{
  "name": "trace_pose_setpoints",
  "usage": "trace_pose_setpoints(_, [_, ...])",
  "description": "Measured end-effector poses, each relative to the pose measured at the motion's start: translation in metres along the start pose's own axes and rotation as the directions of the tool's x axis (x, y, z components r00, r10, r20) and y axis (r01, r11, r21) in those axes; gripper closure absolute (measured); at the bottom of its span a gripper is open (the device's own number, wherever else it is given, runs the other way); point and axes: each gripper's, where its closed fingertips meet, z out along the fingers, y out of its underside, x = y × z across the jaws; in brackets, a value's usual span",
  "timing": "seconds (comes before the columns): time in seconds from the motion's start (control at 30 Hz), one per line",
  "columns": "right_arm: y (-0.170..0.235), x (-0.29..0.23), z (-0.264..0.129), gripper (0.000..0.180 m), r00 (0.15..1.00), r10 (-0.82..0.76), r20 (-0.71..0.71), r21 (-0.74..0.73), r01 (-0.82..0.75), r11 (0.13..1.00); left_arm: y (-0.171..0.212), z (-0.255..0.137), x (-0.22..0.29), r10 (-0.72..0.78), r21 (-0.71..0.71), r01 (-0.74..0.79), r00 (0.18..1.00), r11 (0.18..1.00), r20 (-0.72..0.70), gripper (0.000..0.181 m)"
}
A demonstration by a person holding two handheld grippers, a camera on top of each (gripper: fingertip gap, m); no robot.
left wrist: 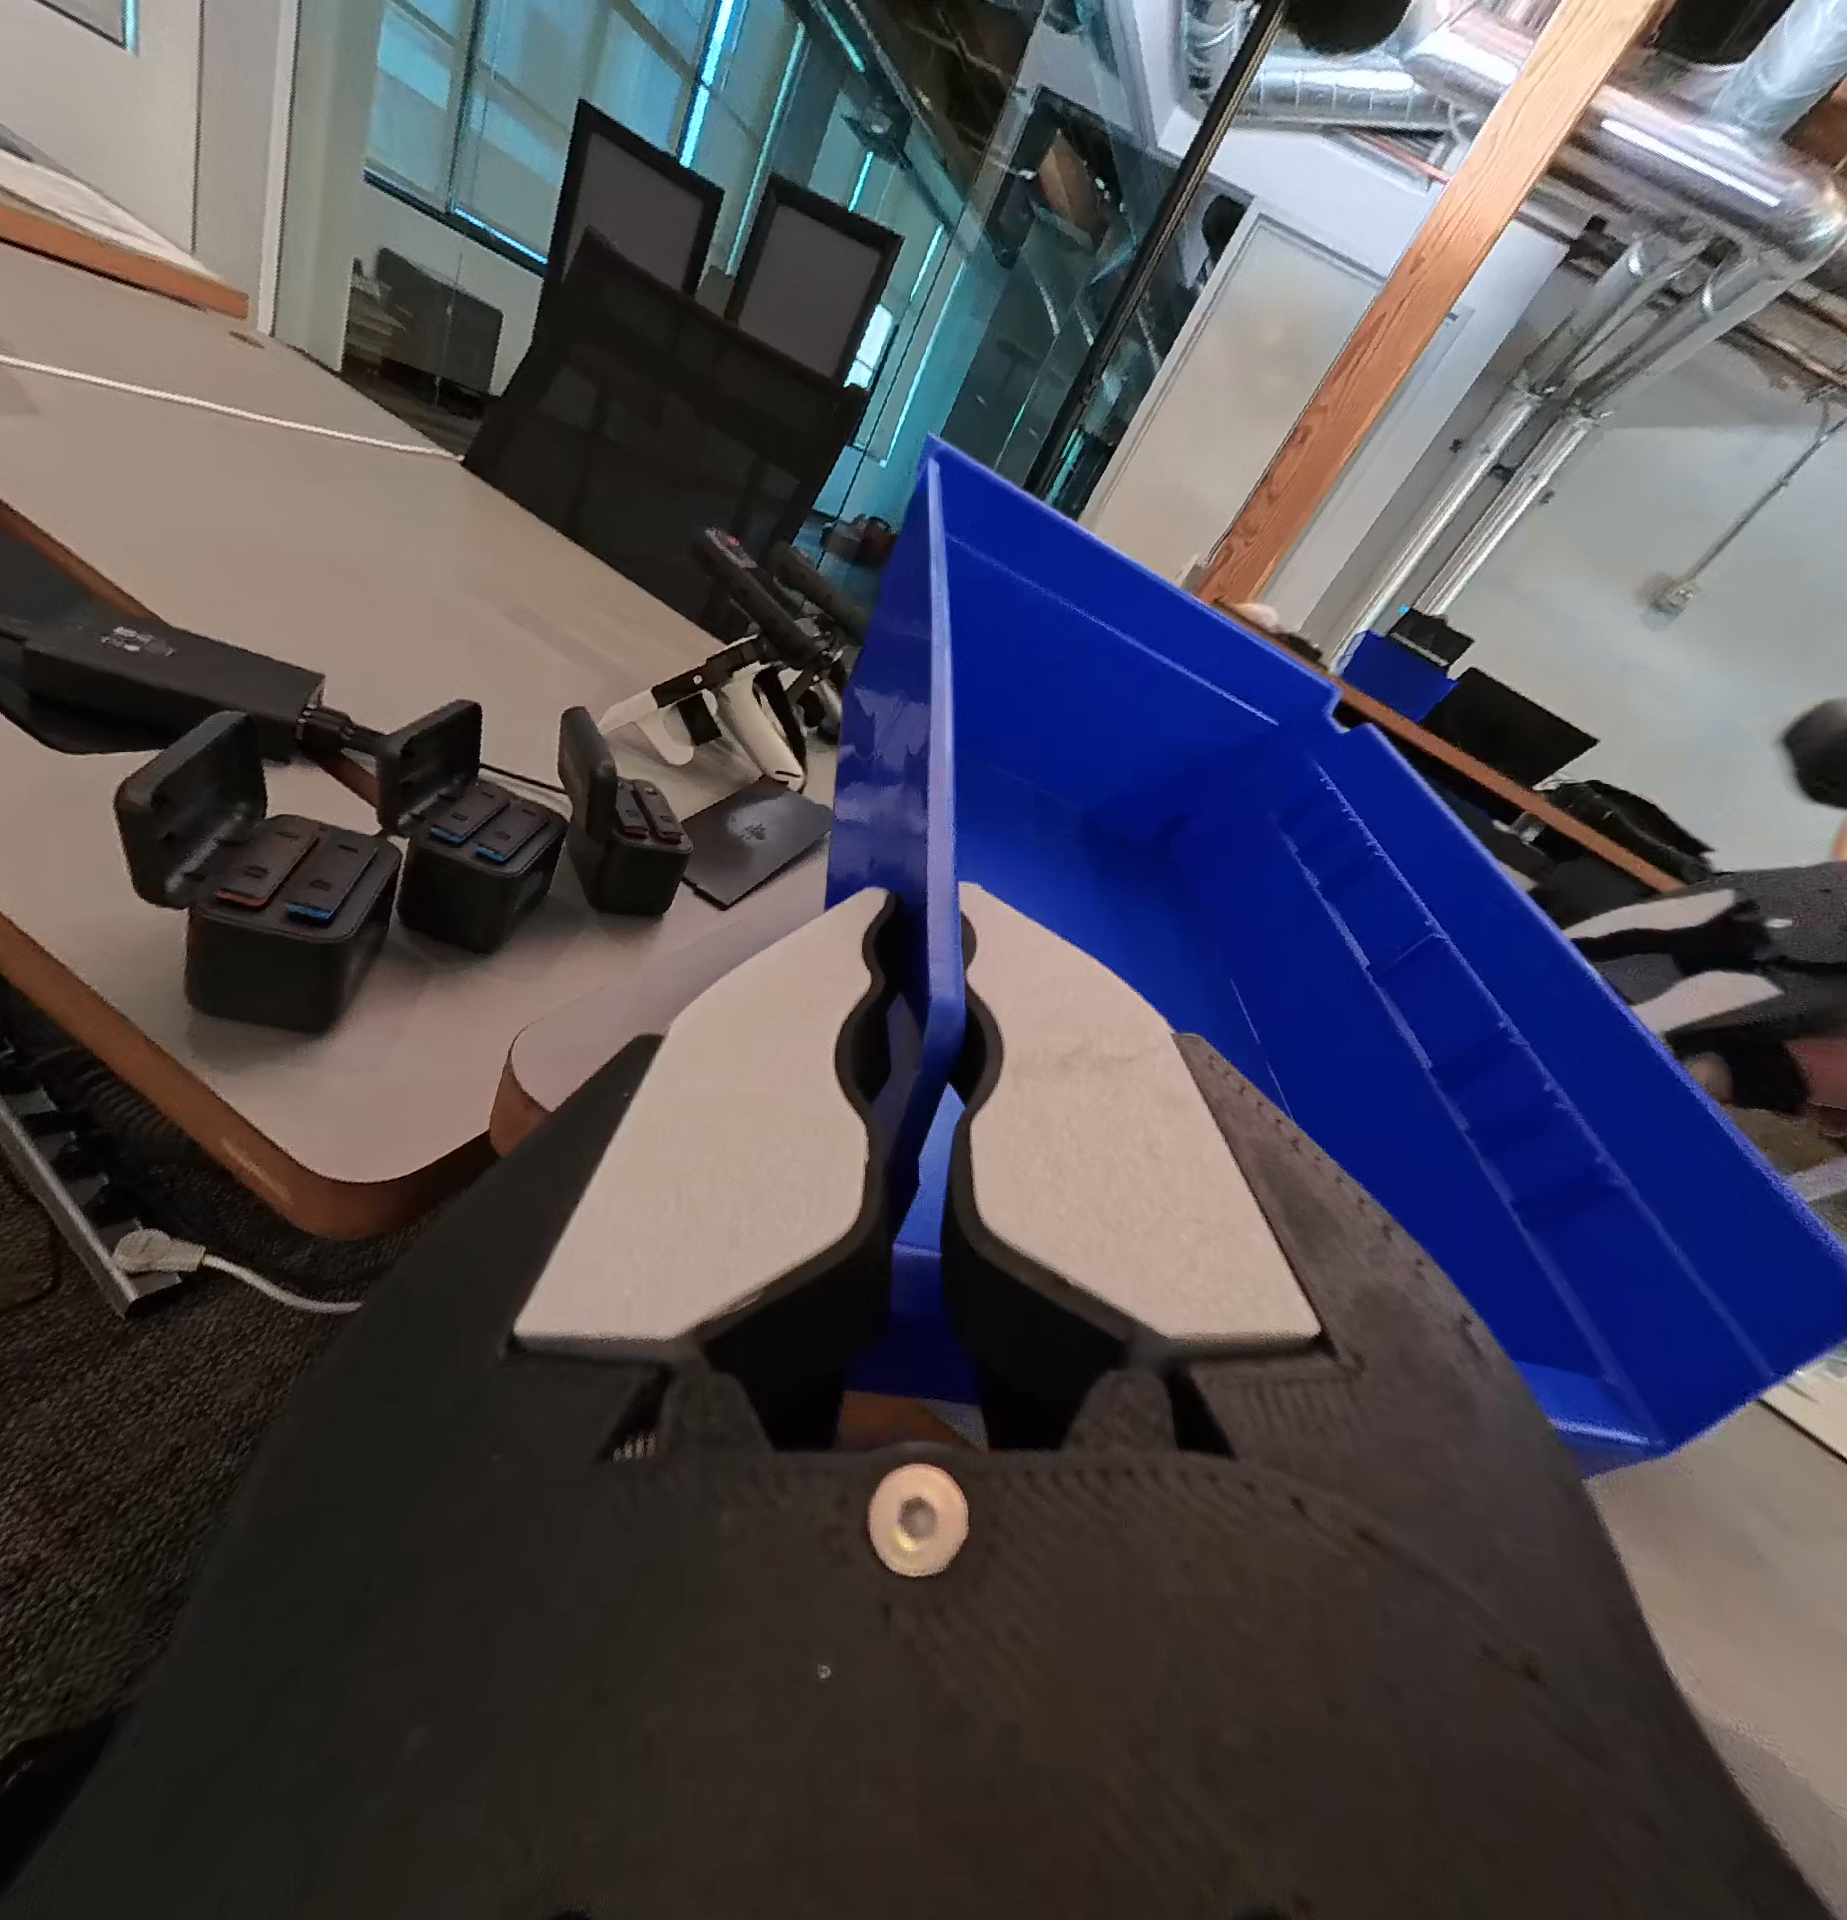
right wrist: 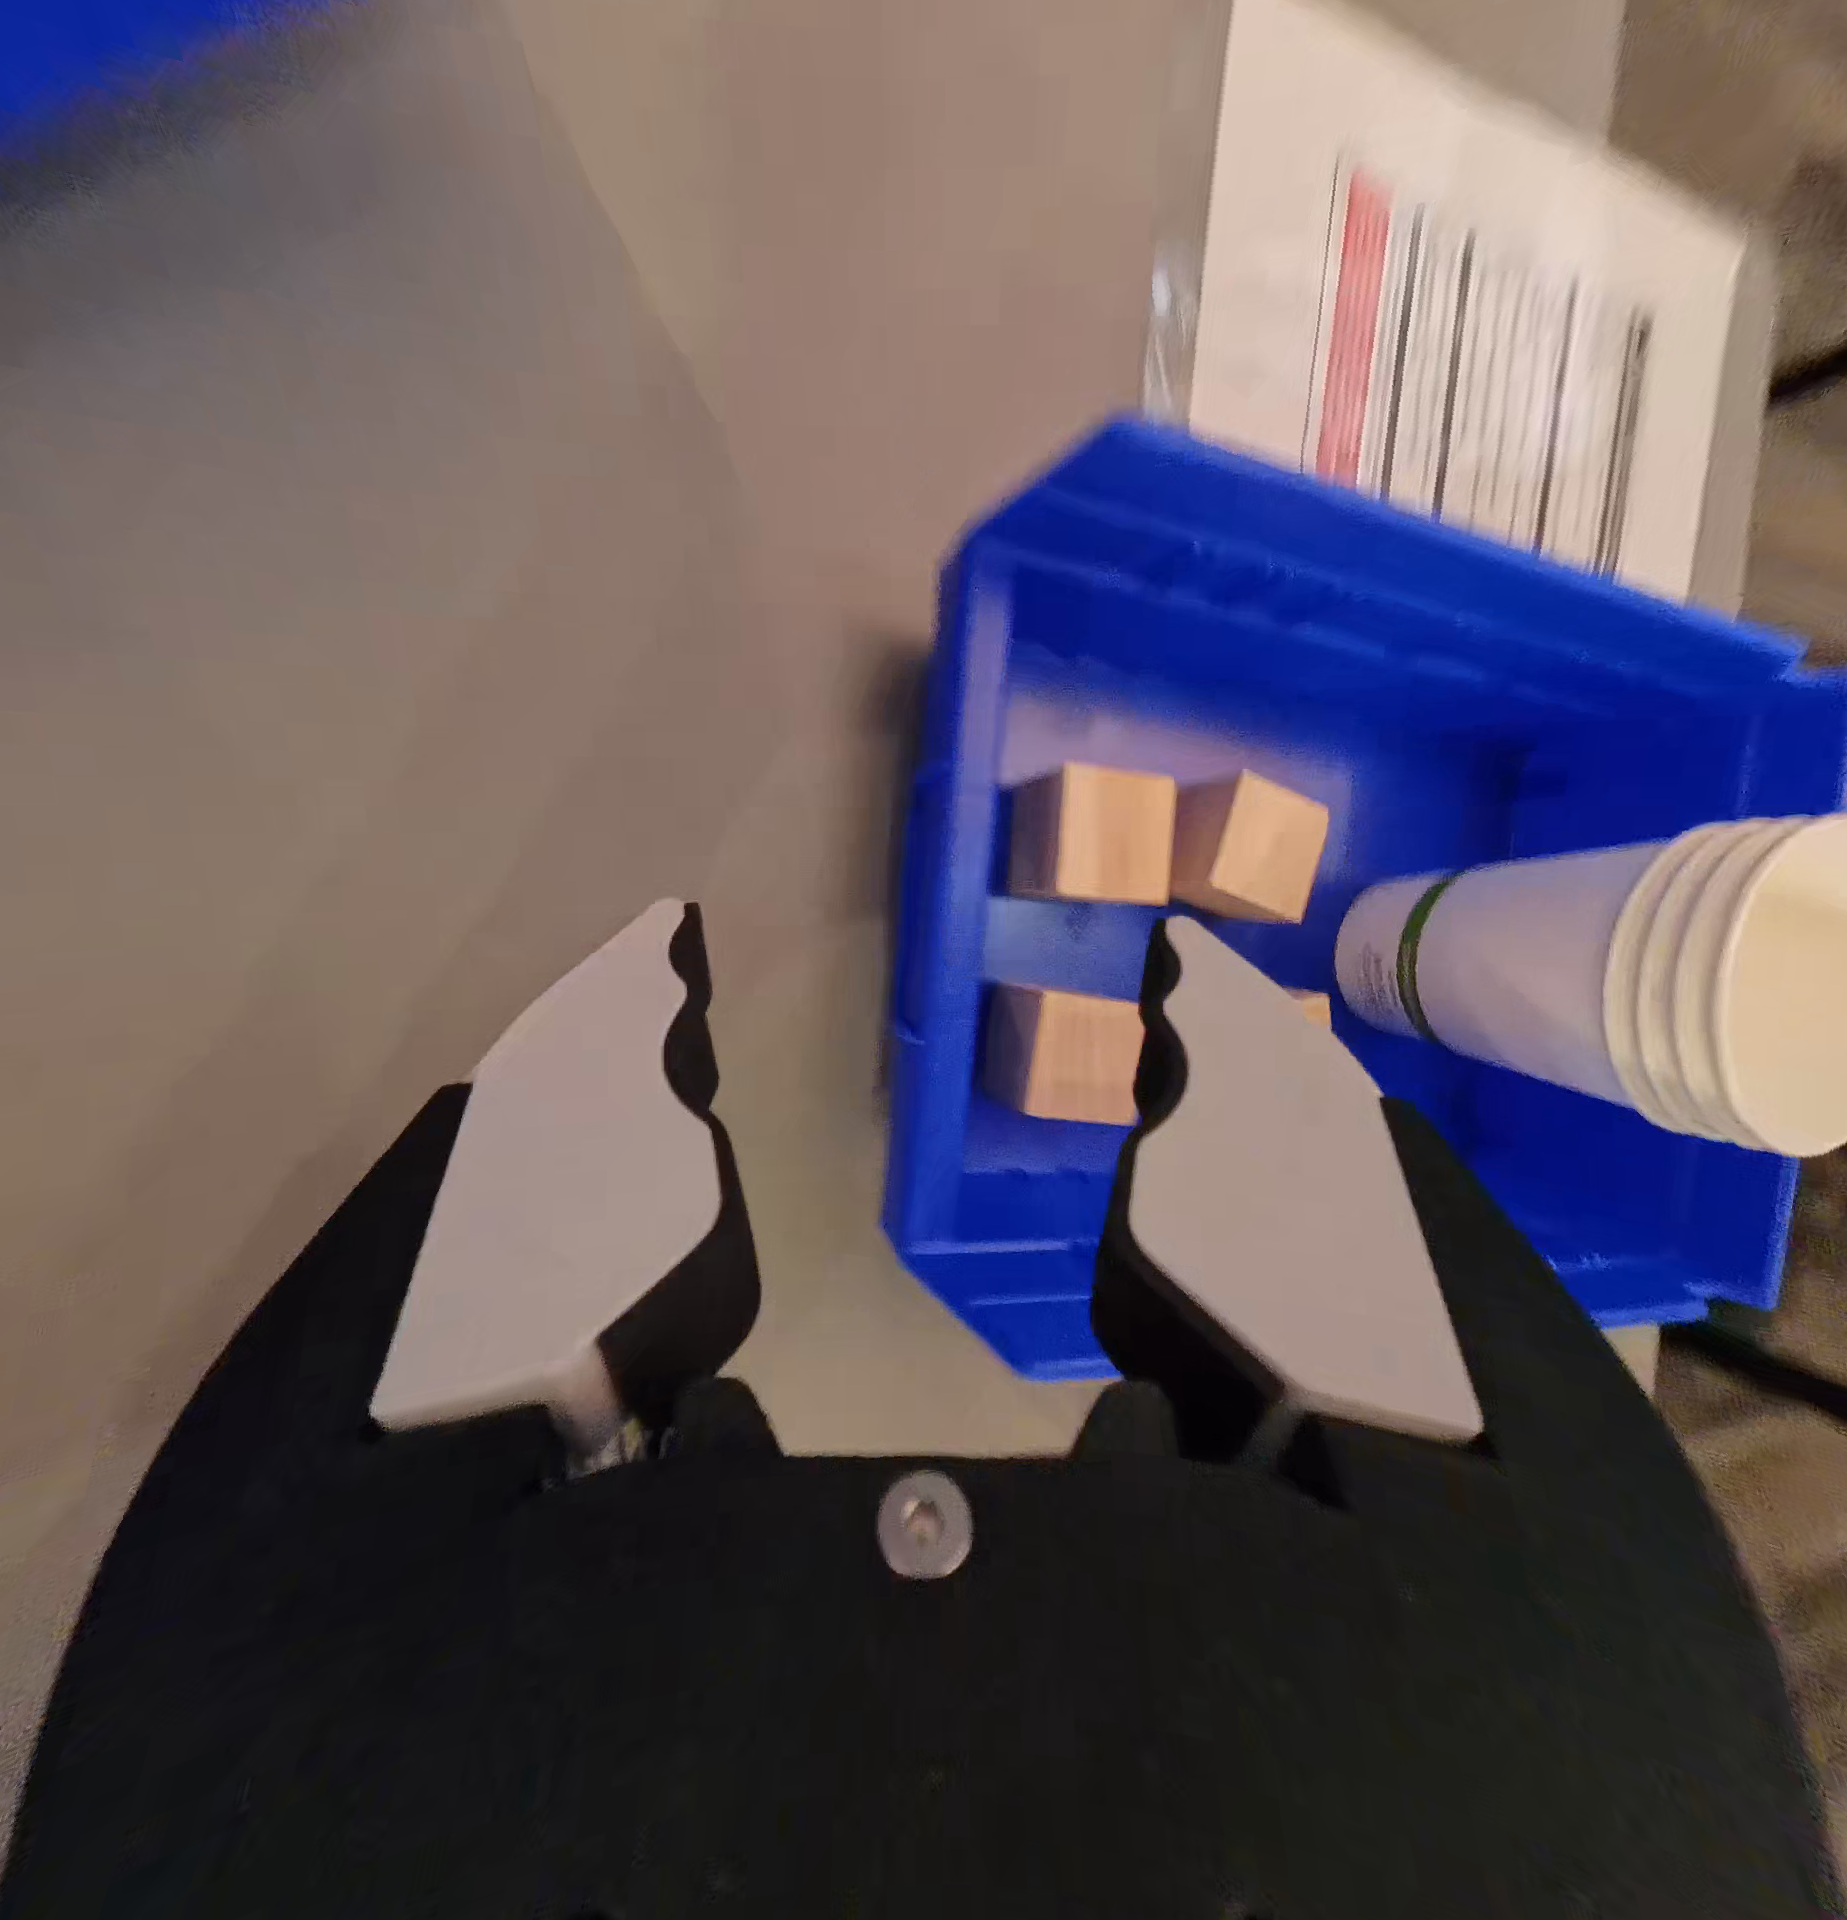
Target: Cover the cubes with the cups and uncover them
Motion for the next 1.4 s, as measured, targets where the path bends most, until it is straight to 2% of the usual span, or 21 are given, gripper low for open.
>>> trace_pose_setpoints(0.07, [-0.017,-0.027,-0.034,0.11,1.0,0.005,0.03,0.171,-0.01,0.985,-0.006,-0.002,0.011,0.011,0.018,-0.01,0.999,1.0,-0.038,0.176])
trace_pose_setpoints(0.17, [-0.036,-0.068,-0.085,0.121,0.991,0.057,0.122,0.42,-0.104,0.902,-0.019,-0.007,0.039,0.049,0.073,-0.04,0.99,0.997,-0.13,0.176])
trace_pose_setpoints(0.3, [-0.044,-0.107,-0.155,0.107,0.945,0.145,0.294,0.655,-0.31,0.689,-0.041,-0.018,0.095,0.113,0.149,-0.076,0.96,0.986,-0.256,0.177])
trace_pose_setpoints(0.47, [-0.015,-0.122,-0.226,0.079,0.878,0.224,0.424,0.754,-0.479,0.45,-0.047,-0.026,0.184,0.175,0.198,-0.101,0.898,0.975,-0.403,0.177])
trace_pose_setpoints(0.5, [-0.004,-0.12,-0.241,0.078,0.872,0.242,0.426,0.781,-0.49,0.388,-0.045,-0.025,0.203,0.163,0.195,-0.083,0.881,0.977,-0.444,0.177])
trace_pose_setpoints(0.53, [0.009,-0.116,-0.256,0.076,0.87,0.267,0.415,0.805,-0.488,0.337,-0.043,-0.025,0.223,0.155,0.195,-0.065,0.859,0.979,-0.488,0.177])
trace_pose_setpoints(0.67, [0.068,-0.116,-0.318,0.076,0.891,0.34,0.301,0.893,-0.389,0.227,-0.024,-0.023,0.311,0.124,0.165,-0.019,0.742,0.986,-0.658,0.176])
trace_pose_setpoints(0.77, [0.122,-0.116,-0.356,0.075,0.876,0.434,0.209,0.925,-0.321,0.203,0.001,-0.02,0.376,0.093,0.112,-0.013,0.656,0.994,-0.749,0.176])
trace_pose_setpoints(0.9, [0.21,-0.117,-0.404,0.084,0.789,0.599,0.135,0.958,-0.258,0.124,0.048,-0.025,0.466,0.026,0.026,-0.007,0.51,1.0,-0.86,0.176])
trace_pose_setpoints(1.03, [0.298,-0.127,-0.438,0.087,0.653,0.755,0.059,0.965,-0.23,0.123,0.114,-0.036,0.55,-0.078,-0.098,-0.032,0.383,0.995,-0.92,0.176])
trace_pose_setpoints(1.2, [0.405,-0.144,-0.449,0.091,0.452,0.891,0.038,0.953,-0.284,0.103,0.203,-0.06,0.627,-0.2,-0.245,-0.143,0.273,0.959,-0.941,0.174])
trace_pose_setpoints(1.4, [0.503,-0.152,-0.407,0.091,0.242,0.958,0.153,0.893,-0.45,-0.029,0.308,-0.072,0.657,-0.322,-0.413,-0.317,0.302,0.854,-0.897,0.173])
